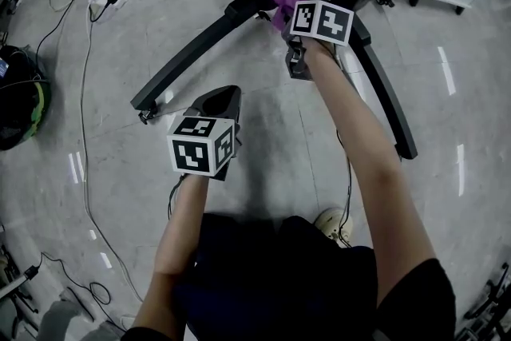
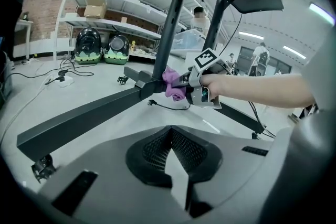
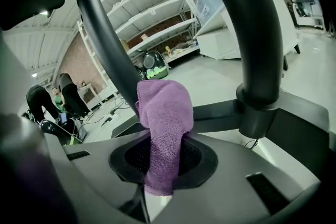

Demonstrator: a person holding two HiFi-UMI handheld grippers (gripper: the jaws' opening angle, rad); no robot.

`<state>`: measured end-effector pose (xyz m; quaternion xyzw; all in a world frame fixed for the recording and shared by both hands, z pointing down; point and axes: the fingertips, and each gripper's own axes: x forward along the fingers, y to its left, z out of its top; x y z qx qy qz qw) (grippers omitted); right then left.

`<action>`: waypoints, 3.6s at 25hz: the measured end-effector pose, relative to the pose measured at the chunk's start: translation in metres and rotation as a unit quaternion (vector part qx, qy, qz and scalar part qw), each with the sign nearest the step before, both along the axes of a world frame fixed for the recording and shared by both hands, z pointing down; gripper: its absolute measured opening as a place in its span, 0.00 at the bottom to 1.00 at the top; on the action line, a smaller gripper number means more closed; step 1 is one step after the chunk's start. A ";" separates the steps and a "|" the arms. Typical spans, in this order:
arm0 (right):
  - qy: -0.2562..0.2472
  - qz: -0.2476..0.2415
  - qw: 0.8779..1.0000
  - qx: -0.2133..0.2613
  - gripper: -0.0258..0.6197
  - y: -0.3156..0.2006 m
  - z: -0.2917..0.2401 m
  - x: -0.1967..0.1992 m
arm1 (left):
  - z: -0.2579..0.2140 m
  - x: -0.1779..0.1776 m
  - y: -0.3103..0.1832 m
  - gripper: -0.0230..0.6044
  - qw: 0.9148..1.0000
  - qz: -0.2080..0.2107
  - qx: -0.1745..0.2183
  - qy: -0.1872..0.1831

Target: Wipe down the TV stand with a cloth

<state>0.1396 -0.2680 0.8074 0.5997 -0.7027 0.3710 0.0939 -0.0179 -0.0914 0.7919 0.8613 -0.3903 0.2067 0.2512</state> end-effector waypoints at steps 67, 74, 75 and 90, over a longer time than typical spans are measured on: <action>-0.098 0.112 0.989 -0.020 0.18 0.075 -0.013 0.092 | -0.005 0.032 0.011 0.05 0.997 0.072 0.011 -0.011; -0.111 0.149 0.983 -0.014 0.18 0.094 -0.011 0.121 | -0.004 0.035 0.016 0.05 0.996 0.083 0.010 -0.015; -0.117 0.154 0.981 -0.011 0.18 0.095 -0.012 0.125 | -0.004 0.035 0.016 0.05 0.996 0.084 0.010 -0.016; -0.227 0.219 0.949 0.010 0.18 0.104 -0.017 0.136 | 0.001 0.034 0.020 0.05 0.996 0.088 0.005 -0.022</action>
